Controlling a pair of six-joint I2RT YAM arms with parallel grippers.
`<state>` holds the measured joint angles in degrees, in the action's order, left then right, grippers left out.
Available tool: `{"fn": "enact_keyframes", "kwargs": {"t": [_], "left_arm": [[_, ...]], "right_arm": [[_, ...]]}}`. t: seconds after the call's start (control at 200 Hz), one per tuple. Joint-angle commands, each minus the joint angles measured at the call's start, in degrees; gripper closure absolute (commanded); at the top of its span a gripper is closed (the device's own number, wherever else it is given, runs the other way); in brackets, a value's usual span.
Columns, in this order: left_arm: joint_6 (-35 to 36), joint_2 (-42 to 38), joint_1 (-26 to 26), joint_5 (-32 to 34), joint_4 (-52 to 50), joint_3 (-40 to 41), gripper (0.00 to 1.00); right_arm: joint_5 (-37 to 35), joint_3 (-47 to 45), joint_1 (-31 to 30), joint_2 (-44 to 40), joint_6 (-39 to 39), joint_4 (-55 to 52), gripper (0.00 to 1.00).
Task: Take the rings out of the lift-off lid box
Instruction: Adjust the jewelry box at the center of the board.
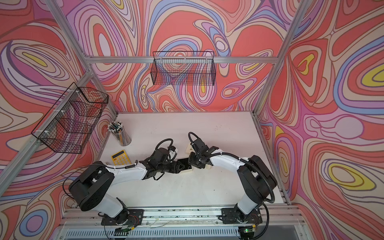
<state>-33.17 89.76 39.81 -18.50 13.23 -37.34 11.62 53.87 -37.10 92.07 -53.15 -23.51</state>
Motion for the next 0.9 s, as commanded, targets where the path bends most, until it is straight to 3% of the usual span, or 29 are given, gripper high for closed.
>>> {"fn": "enact_keyframes", "kwargs": {"t": [0.0,0.215,0.391,0.701,0.896], "left_arm": [[-0.98,-0.83,0.09,2.10,-1.30,-0.78,0.34],[-0.02,-3.02,0.09,6.16,-7.06,-3.15,0.26],[7.79,-2.06,0.09,7.57,-13.36,-9.00,0.25],[19.89,1.96,0.07,4.23,-13.16,-10.47,0.36],[23.05,4.26,0.09,7.56,-14.70,-9.81,0.41]], "right_arm": [[-0.15,-3.41,-0.32,-2.60,-4.01,1.38,0.62],[-3.35,-2.65,-3.70,-1.43,-5.59,-0.89,0.67],[-4.18,-5.88,-5.17,-2.76,-11.72,2.32,0.70],[-2.63,-9.35,-6.27,-1.55,-21.09,10.42,0.75],[-8.78,-1.99,-6.31,0.49,-15.27,-0.82,0.79]]}}
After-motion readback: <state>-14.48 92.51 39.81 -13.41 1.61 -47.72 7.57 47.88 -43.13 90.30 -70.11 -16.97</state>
